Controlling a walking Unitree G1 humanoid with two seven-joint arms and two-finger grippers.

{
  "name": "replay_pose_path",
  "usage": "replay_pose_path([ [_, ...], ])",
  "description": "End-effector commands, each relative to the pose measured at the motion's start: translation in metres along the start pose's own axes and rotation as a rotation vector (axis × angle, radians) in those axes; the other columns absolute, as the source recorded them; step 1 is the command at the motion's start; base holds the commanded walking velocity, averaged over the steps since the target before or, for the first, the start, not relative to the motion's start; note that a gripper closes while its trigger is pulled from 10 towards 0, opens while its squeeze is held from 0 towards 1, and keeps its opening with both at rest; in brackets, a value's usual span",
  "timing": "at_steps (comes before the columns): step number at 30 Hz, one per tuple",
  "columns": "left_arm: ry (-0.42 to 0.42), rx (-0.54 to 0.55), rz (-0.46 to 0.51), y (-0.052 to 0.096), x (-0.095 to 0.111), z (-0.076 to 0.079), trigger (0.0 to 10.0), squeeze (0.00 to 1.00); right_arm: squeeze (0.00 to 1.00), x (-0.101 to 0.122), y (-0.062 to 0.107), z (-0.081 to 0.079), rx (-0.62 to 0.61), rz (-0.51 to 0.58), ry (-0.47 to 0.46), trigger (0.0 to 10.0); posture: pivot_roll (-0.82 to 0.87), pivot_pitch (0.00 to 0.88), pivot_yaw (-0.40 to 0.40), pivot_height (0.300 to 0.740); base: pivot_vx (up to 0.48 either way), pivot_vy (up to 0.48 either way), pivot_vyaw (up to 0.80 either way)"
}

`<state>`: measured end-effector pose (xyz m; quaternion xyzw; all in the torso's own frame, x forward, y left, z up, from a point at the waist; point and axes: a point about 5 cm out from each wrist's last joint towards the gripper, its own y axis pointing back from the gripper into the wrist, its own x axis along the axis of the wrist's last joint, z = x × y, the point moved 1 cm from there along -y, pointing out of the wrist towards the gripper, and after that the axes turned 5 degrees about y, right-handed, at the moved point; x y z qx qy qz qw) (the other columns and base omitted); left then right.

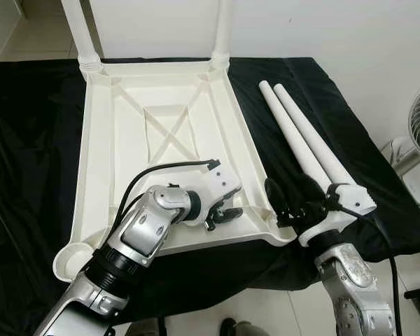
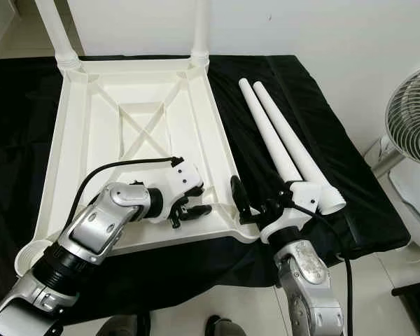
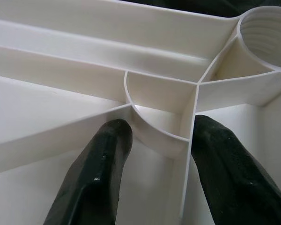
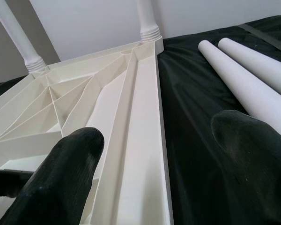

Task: Building children table

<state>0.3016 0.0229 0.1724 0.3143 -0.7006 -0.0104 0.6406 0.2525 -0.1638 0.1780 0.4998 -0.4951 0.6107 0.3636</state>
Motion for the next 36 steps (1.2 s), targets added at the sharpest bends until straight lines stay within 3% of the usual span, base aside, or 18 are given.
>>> replay_pose_path([
  [1, 0.016, 0.284, -0.001, -0.001, -0.001, -0.016, 10.0, 0.00, 0.00, -0.004, 0.002, 0.005, -0.032, -0.013, 0.005, 10.0, 0.02, 0.193, -0.016, 0.740, 0.000, 0.000, 0.00],
  [8, 0.072, 0.416, -0.052, -0.001, -0.011, -0.034, 10.0, 0.00, 0.00, -0.004, 0.000, 0.006, -0.048, -0.006, 0.000, 10.0, 0.02, 0.191, -0.012, 0.740, 0.000, 0.000, 0.00],
  [14, 0.074, 0.559, 0.010, 0.006, -0.003, -0.058, 10.0, 0.00, 0.00, -0.003, -0.001, 0.005, -0.051, 0.000, -0.001, 10.0, 0.01, 0.182, -0.012, 0.740, 0.000, 0.000, 0.00],
  [16, 0.061, 0.587, 0.020, 0.010, 0.001, -0.067, 10.0, 0.00, 0.00, -0.003, -0.002, 0.004, -0.049, 0.001, -0.003, 10.0, 0.01, 0.181, -0.012, 0.740, 0.000, 0.000, 0.00],
  [22, 0.061, 0.611, 0.019, 0.016, 0.001, -0.074, 10.0, 0.00, 0.00, -0.003, -0.001, 0.004, -0.049, 0.000, -0.002, 10.0, 0.01, 0.180, -0.013, 0.740, 0.000, 0.000, 0.00],
  [28, 0.086, 0.527, 0.054, 0.017, 0.005, -0.067, 10.0, 0.00, 0.00, -0.003, -0.002, 0.004, -0.049, 0.000, 0.001, 10.0, 0.01, 0.177, -0.012, 0.740, 0.000, 0.000, 0.00],
  [29, 0.072, 0.405, 0.094, 0.019, 0.008, -0.053, 10.0, 0.00, 0.00, -0.002, -0.003, 0.007, -0.052, 0.005, 0.006, 10.0, 0.01, 0.173, -0.014, 0.740, 0.000, 0.000, 0.00],
  [30, 0.072, 0.405, 0.094, 0.019, 0.008, -0.053, 10.0, 0.00, 0.00, -0.002, -0.003, 0.007, -0.052, 0.005, 0.006, 10.0, 0.01, 0.173, -0.014, 0.740, 0.000, 0.000, 0.00],
  [31, 0.048, 0.298, 0.118, 0.023, 0.010, -0.041, 10.0, 0.00, 0.00, 0.000, -0.005, 0.010, -0.057, 0.009, 0.012, 10.0, 0.02, 0.170, -0.017, 0.740, 0.000, 0.000, 0.00],
  [33, 0.048, 0.298, 0.118, 0.023, 0.010, -0.041, 10.0, 0.00, 0.00, 0.000, -0.005, 0.010, -0.057, 0.009, 0.012, 10.0, 0.02, 0.170, -0.017, 0.740, 0.000, 0.000, 0.00],
  [34, 0.029, 0.224, 0.132, 0.026, 0.011, -0.032, 10.0, 0.00, 0.00, 0.001, -0.006, 0.012, -0.060, 0.012, 0.016, 10.0, 0.02, 0.170, -0.017, 0.740, 0.000, 0.000, 0.00],
  [35, 0.029, 0.224, 0.132, 0.026, 0.011, -0.032, 10.0, 0.00, 0.00, 0.001, -0.006, 0.012, -0.060, 0.012, 0.016, 10.0, 0.02, 0.170, -0.017, 0.740, 0.000, 0.000, 0.00],
  [36, -0.032, 0.048, 0.106, 0.036, 0.003, -0.012, 10.0, 0.00, 0.00, 0.003, -0.011, 0.019, -0.062, 0.018, 0.036, 10.0, 0.03, 0.161, -0.026, 0.740, 0.000, 0.000, 0.00],
])
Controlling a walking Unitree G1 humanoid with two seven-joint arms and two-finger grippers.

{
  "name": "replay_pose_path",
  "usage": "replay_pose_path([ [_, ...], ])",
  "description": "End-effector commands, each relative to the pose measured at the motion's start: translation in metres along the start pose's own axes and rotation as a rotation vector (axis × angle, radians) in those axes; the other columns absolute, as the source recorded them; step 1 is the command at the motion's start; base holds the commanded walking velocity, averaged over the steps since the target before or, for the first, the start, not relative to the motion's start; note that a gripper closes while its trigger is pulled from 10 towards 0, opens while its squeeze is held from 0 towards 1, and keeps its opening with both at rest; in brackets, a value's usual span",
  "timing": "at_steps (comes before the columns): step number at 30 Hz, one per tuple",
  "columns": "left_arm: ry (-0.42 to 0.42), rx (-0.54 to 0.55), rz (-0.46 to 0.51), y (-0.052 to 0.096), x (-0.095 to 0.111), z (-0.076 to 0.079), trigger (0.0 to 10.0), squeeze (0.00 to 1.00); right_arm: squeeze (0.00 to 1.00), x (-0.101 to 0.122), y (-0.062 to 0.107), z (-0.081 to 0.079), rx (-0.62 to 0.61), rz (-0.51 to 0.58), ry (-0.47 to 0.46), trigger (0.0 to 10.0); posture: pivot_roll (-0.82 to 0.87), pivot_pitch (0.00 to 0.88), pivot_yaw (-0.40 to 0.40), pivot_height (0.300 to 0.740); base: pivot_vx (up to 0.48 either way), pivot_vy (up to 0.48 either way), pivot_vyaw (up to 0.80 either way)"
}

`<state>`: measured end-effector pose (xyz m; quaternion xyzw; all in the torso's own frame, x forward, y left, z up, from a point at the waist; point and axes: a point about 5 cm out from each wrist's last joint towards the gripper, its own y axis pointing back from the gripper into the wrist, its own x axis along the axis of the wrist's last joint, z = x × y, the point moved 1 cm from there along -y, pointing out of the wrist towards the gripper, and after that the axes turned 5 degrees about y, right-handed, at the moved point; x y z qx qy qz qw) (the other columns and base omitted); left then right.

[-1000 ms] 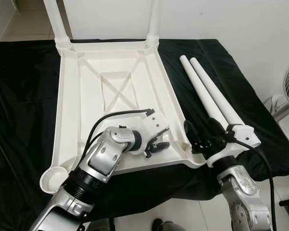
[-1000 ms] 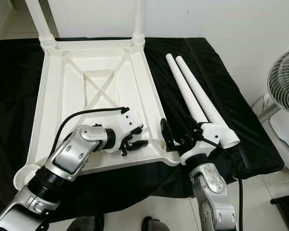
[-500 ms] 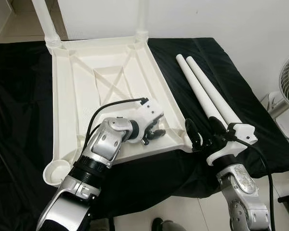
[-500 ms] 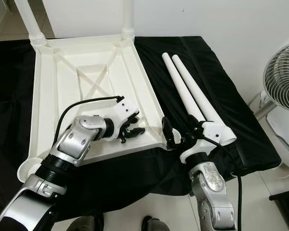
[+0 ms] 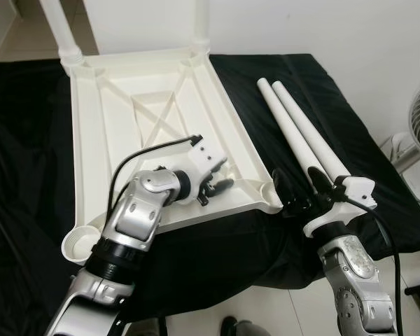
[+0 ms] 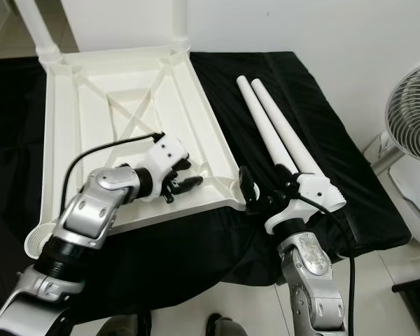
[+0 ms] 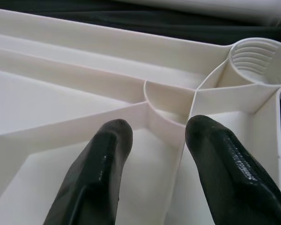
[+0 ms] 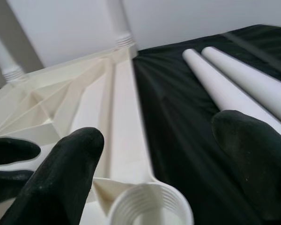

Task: Building children table

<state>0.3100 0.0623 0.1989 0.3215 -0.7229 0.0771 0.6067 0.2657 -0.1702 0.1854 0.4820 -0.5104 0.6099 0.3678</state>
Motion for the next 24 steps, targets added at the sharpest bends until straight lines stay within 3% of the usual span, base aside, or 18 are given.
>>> replay_pose_path([
  [1, -0.005, -0.106, -0.007, 0.000, -0.003, 0.016, 10.0, 0.00, 0.00, -0.001, 0.002, 0.009, -0.025, -0.009, 0.022, 10.0, 0.03, 0.161, -0.026, 0.740, 0.000, 0.000, 0.00],
  [2, -0.024, -0.153, -0.026, 0.004, -0.008, 0.021, 10.0, 0.00, 0.00, -0.001, 0.000, 0.011, -0.024, -0.007, 0.029, 10.0, 0.03, 0.160, -0.028, 0.740, 0.000, 0.000, 0.00],
  [6, -0.046, -0.169, -0.046, 0.005, -0.013, 0.024, 10.0, 0.00, 0.00, 0.000, -0.003, 0.013, -0.017, -0.001, 0.041, 10.0, 0.03, 0.157, -0.029, 0.740, 0.000, 0.000, 0.00],
  [11, 0.021, -0.151, 0.109, -0.001, 0.019, 0.030, 10.0, 0.00, 0.00, 0.001, -0.006, 0.013, -0.008, 0.004, 0.045, 10.0, 0.03, 0.159, -0.037, 0.740, 0.000, 0.000, 0.00],
  [16, 0.027, -0.223, 0.171, -0.002, 0.033, 0.049, 10.0, 0.00, 0.00, 0.000, -0.005, 0.014, -0.006, 0.003, 0.047, 10.0, 0.03, 0.163, -0.038, 0.740, 0.000, 0.000, 0.00],
  [20, 0.034, -0.254, 0.174, -0.004, 0.034, 0.056, 10.0, 0.00, 0.00, 0.001, -0.005, 0.015, -0.008, 0.005, 0.049, 10.0, 0.02, 0.167, -0.036, 0.740, 0.000, 0.000, 0.00],
  [21, 0.024, -0.297, 0.132, -0.008, 0.026, 0.067, 10.0, 0.00, 0.00, 0.002, -0.005, 0.016, -0.006, 0.009, 0.052, 10.0, 0.02, 0.169, -0.034, 0.740, 0.000, 0.000, 0.00],
  [24, 0.015, -0.299, 0.111, -0.010, 0.021, 0.069, 10.0, 0.00, 0.00, 0.003, -0.005, 0.016, -0.004, 0.011, 0.053, 10.0, 0.02, 0.169, -0.034, 0.740, 0.000, 0.000, 0.00],
])
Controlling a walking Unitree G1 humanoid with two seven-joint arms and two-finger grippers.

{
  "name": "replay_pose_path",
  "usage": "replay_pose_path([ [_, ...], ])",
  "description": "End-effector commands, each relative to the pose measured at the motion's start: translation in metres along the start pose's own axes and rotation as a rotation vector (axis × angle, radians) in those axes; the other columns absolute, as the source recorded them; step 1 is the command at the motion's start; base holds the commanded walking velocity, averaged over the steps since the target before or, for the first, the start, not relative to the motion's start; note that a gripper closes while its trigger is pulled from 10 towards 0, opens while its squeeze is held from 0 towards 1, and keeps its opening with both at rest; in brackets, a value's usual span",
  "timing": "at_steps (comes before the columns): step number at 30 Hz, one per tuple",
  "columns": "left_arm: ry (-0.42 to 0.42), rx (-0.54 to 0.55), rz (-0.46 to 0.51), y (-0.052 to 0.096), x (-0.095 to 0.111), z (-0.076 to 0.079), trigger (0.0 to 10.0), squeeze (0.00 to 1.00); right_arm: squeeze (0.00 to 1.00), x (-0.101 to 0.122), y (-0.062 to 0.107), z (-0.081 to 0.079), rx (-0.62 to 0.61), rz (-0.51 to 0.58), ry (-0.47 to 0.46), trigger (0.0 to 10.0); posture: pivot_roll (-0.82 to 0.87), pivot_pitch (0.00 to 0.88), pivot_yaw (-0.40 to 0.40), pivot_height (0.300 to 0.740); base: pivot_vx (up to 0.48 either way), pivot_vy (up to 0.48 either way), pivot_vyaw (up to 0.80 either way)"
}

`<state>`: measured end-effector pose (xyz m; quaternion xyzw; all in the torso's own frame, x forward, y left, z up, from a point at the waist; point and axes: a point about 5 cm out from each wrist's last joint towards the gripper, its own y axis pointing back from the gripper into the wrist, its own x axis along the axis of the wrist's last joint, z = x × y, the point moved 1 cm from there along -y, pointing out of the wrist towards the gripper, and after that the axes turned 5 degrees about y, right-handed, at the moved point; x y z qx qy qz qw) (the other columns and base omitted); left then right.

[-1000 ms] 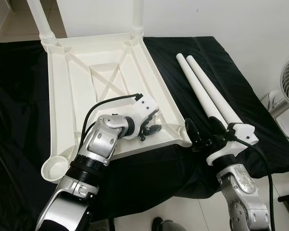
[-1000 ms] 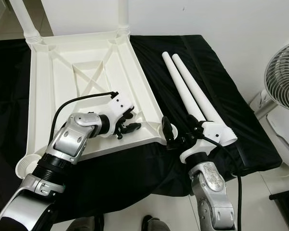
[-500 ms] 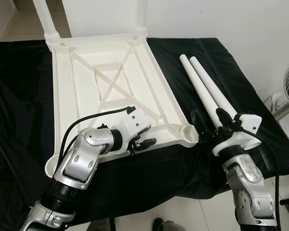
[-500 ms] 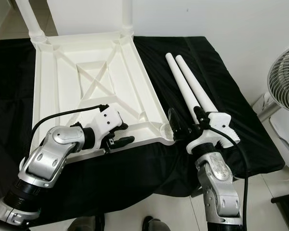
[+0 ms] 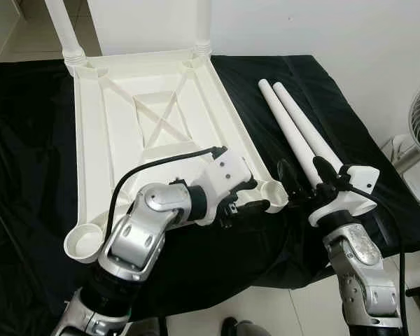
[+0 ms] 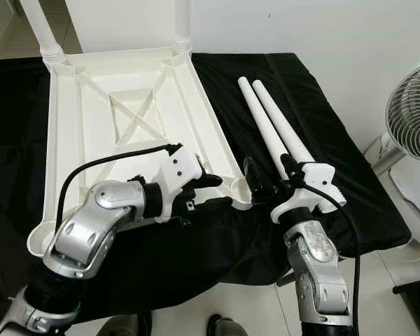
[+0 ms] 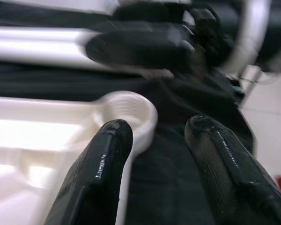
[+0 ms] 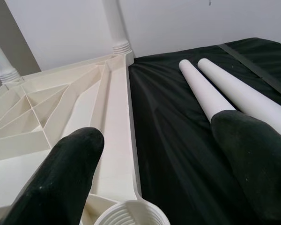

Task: Building children table

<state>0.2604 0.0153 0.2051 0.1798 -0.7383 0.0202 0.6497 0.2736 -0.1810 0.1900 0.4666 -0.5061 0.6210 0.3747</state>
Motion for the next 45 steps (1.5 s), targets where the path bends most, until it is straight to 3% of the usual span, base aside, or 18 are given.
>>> replay_pose_path([
  [1, -0.004, 0.008, -0.064, -0.008, -0.012, 0.004, 10.0, 0.00, 0.00, 0.000, 0.002, 0.003, -0.002, 0.001, 0.015, 10.0, 0.02, 0.169, -0.034, 0.740, 0.000, 0.000, 0.00],
  [7, 0.053, 0.159, -0.156, -0.020, -0.028, -0.011, 10.0, 0.00, 0.00, 0.001, 0.003, 0.004, -0.017, 0.004, 0.019, 10.0, 0.01, 0.175, -0.022, 0.740, 0.000, 0.000, 0.00],
  [13, 0.083, 0.285, -0.174, -0.023, -0.029, -0.026, 10.0, 0.00, 0.00, 0.001, 0.005, 0.005, -0.030, 0.005, 0.018, 10.0, 0.01, 0.179, -0.013, 0.740, 0.000, 0.000, 0.00],
  [20, 0.076, 0.312, -0.179, -0.025, -0.028, -0.030, 10.0, 0.00, 0.00, 0.000, 0.006, 0.005, -0.034, 0.004, 0.018, 10.0, 0.01, 0.180, -0.010, 0.740, 0.000, 0.000, 0.00],
  [27, 0.017, 0.284, -0.263, -0.025, -0.042, -0.024, 10.0, 0.00, 0.00, 0.001, 0.006, 0.007, -0.037, 0.005, 0.024, 10.0, 0.01, 0.183, -0.012, 0.740, 0.000, 0.000, 0.00],
  [32, -0.060, 0.166, -0.345, -0.017, -0.054, -0.008, 10.0, 0.00, 0.00, 0.001, 0.005, 0.010, -0.042, 0.004, 0.032, 10.0, 0.01, 0.187, -0.013, 0.740, 0.000, 0.000, 0.00],
  [36, -0.069, 0.154, -0.350, -0.014, -0.055, -0.007, 10.0, 0.00, 0.00, 0.001, 0.004, 0.011, -0.043, 0.004, 0.032, 10.0, 0.01, 0.187, -0.013, 0.740, 0.000, 0.000, 0.00],
  [39, -0.090, 0.087, -0.365, 0.004, -0.057, -0.003, 10.0, 0.00, 0.00, 0.001, 0.004, 0.010, -0.043, 0.005, 0.034, 10.0, 0.02, 0.186, -0.013, 0.740, 0.000, 0.000, 0.00],
  [42, -0.099, 0.010, -0.433, 0.028, -0.072, 0.003, 10.0, 0.00, 0.00, 0.001, 0.003, 0.011, -0.045, 0.005, 0.037, 10.0, 0.03, 0.185, -0.010, 0.740, 0.000, 0.000, 0.00],
  [45, -0.100, -0.032, -0.469, 0.040, -0.079, 0.008, 10.0, 0.00, 0.00, 0.000, 0.003, 0.012, -0.046, 0.006, 0.038, 10.0, 0.03, 0.183, -0.012, 0.740, 0.000, 0.000, 0.00],
])
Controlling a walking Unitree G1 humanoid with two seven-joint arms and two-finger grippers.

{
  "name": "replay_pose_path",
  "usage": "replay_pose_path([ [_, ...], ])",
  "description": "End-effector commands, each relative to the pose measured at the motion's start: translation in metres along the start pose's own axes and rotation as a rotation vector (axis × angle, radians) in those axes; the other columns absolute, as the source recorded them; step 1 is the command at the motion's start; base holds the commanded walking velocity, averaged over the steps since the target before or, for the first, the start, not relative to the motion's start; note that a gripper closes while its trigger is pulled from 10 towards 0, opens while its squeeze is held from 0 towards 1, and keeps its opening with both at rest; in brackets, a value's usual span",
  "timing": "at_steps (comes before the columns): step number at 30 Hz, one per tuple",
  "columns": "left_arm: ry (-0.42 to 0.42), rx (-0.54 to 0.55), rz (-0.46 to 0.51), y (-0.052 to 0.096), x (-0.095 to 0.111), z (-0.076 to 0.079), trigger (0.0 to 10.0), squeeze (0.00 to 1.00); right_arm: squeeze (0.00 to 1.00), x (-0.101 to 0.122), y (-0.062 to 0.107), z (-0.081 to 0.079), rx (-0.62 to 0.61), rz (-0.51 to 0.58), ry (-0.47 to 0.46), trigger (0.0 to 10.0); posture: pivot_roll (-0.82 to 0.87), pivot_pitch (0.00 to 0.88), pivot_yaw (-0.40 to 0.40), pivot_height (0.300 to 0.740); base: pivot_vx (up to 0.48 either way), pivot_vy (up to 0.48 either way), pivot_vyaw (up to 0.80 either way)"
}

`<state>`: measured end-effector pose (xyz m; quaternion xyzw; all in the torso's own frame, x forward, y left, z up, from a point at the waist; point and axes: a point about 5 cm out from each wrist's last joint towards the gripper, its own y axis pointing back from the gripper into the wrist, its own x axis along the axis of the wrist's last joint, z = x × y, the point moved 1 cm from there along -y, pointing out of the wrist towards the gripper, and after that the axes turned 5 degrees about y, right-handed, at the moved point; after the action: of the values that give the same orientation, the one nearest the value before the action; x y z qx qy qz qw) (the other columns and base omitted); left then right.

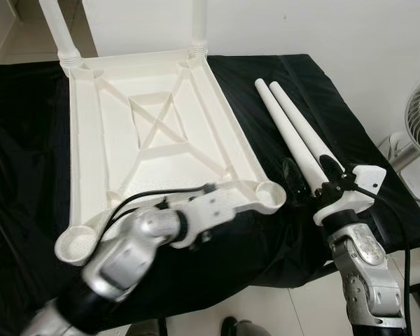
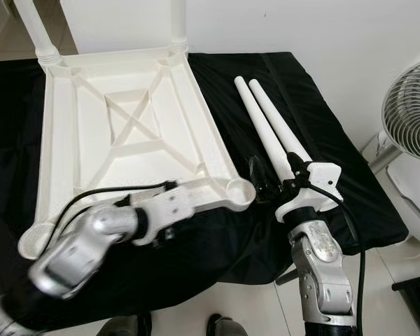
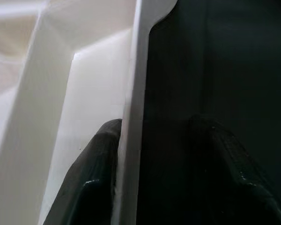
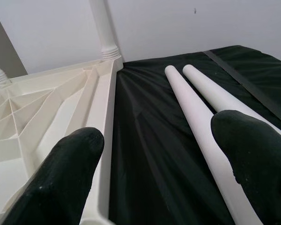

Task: Building children table

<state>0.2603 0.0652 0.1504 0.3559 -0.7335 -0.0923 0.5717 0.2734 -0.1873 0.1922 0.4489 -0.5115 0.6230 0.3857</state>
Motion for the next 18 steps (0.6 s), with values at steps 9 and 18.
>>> replay_pose_path([
  [9, 0.014, -0.175, -0.053, 0.011, -0.013, 0.020, 10.0, 0.00, 0.00, -0.003, -0.002, 0.006, -0.011, -0.001, 0.009, 10.0, 0.04, 0.179, -0.015, 0.740, 0.000, 0.000, 0.00],
  [18, 0.034, -0.191, -0.038, 0.024, -0.010, 0.027, 10.0, 0.00, 0.00, -0.007, -0.011, 0.014, -0.067, -0.044, 0.046, 10.0, 0.05, 0.167, -0.014, 0.740, 0.000, 0.000, 0.00],
])
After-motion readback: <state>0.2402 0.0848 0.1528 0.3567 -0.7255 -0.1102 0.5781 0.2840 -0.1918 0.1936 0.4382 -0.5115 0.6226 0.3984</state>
